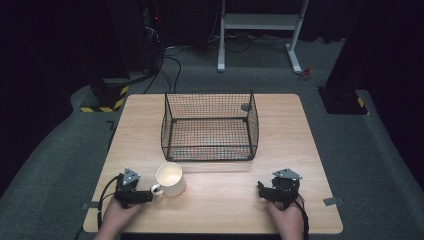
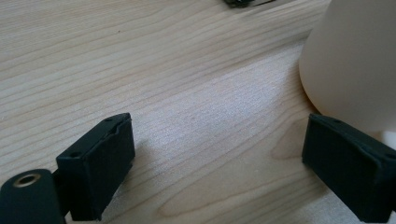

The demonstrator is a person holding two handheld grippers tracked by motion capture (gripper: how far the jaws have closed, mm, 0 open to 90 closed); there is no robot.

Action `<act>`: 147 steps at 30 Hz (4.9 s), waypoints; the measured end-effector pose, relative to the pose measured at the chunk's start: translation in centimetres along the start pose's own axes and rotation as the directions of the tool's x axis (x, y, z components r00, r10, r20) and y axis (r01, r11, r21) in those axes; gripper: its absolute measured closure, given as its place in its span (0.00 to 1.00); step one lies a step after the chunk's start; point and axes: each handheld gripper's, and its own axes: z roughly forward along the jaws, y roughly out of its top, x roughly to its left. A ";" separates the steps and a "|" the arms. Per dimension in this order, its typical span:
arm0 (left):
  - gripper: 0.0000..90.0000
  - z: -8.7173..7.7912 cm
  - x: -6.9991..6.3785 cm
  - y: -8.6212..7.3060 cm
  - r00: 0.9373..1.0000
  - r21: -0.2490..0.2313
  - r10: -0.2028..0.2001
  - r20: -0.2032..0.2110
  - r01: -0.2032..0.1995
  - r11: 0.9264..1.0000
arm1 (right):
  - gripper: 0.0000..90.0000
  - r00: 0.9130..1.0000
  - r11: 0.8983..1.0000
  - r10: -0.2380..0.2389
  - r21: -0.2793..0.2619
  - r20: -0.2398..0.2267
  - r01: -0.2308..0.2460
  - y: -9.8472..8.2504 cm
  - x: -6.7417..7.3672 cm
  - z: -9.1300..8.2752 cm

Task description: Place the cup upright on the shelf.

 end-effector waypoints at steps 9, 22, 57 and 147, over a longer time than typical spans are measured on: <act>0.11 0.0 0.0 0.0 1.000 0.000 -0.001 0.002 0.001 1.000 | 0.10 1.000 1.000 -0.001 0.000 -0.001 0.001 0.0 0.0 0.0; 0.18 -0.8 0.6 0.3 0.999 0.069 0.031 0.043 -0.034 0.997 | 0.10 1.000 1.000 0.001 0.000 -0.001 -0.001 0.0 0.0 0.0; 0.16 -6.8 0.6 2.5 0.993 -0.184 0.002 0.118 0.020 0.983 | 0.10 1.000 1.000 0.000 0.000 -0.001 0.000 0.0 0.0 0.0; 0.12 -2.2 -5.8 6.2 0.963 -0.173 0.193 0.187 -0.162 0.972 | 0.10 1.000 1.000 -0.005 -0.001 -0.001 0.005 0.0 0.0 0.0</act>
